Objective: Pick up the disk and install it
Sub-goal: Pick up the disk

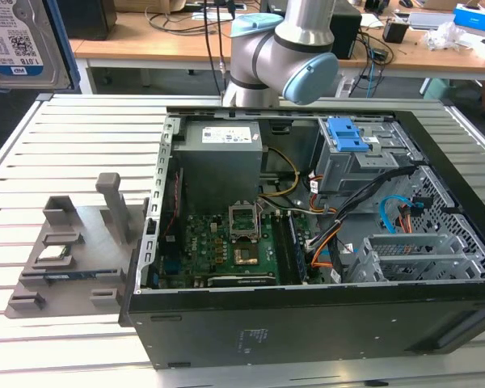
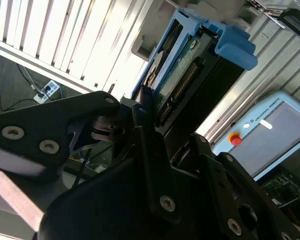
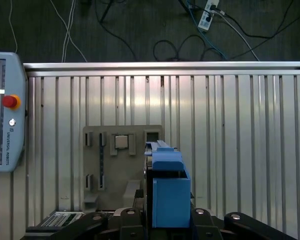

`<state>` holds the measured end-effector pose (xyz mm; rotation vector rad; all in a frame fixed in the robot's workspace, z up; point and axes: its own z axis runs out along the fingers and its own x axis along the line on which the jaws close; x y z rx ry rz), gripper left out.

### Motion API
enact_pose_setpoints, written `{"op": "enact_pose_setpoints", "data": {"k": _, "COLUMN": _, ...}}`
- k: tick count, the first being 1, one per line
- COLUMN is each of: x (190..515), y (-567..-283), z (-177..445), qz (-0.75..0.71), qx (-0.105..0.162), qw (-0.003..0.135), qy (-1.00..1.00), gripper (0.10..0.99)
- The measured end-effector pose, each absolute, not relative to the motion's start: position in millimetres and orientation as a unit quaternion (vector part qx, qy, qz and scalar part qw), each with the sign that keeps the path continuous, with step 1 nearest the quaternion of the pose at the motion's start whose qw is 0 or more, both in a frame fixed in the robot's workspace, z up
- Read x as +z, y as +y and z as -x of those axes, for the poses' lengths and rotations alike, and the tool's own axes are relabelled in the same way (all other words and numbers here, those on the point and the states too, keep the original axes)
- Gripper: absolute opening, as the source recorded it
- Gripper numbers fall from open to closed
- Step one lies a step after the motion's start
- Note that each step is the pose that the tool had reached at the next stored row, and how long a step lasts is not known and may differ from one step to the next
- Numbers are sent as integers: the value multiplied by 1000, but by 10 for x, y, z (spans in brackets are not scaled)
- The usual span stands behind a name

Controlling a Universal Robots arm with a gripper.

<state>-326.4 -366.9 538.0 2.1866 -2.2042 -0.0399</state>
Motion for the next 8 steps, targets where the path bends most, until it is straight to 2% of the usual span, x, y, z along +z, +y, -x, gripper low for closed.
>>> {"op": "enact_pose_setpoints", "data": {"k": 8, "x": 5380, "y": -3669, "z": 3133, "qz": -704, "qx": -13, "qw": 18, "qy": -710, "gripper": 361}}
